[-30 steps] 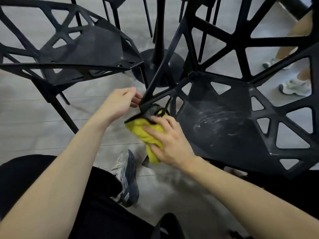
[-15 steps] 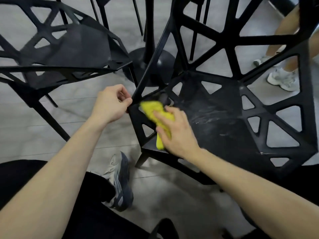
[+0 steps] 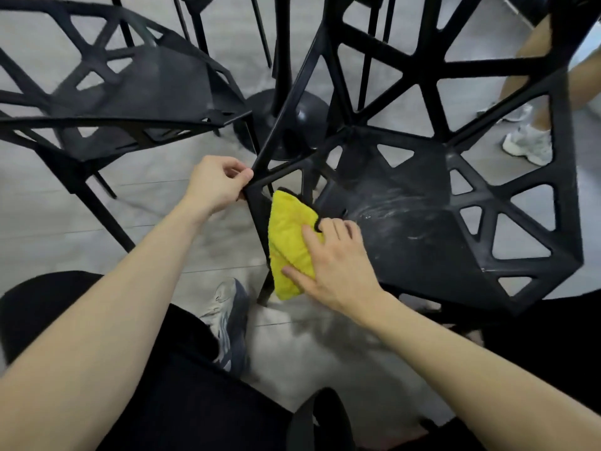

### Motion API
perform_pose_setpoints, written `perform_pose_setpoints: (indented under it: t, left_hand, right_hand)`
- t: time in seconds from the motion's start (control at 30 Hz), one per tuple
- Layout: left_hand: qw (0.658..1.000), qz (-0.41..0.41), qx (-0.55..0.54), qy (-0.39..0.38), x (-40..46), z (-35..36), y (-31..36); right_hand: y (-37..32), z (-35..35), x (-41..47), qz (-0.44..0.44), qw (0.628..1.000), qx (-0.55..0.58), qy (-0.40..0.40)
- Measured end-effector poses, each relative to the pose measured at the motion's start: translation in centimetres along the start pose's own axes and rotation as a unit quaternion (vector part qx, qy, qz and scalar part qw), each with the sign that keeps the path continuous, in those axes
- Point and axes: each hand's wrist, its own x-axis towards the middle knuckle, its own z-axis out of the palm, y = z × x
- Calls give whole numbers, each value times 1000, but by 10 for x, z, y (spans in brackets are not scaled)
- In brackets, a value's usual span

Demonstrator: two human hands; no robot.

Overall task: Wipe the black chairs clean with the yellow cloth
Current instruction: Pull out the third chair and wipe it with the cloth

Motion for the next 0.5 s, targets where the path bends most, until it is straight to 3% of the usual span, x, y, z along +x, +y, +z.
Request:
perform_pose_setpoints:
  t: [0.1,0.17,0.3,0.5]
  left_hand:
    - [986,-75,26,-145,-26,9,-8]
    - [969,-106,45,-216,-44,20,-18]
    - [985,-80,-47,-145,-53,35,-37]
    - [988,-40,-6,-151,-30,54,-19]
  right_hand:
    - [21,1,-1,63,997,-22,25]
    - [12,9,2,59,998,32,21]
    - [-32,35,-6,-28,998,29,42]
    - [38,46,-3,-125,990,-29,52]
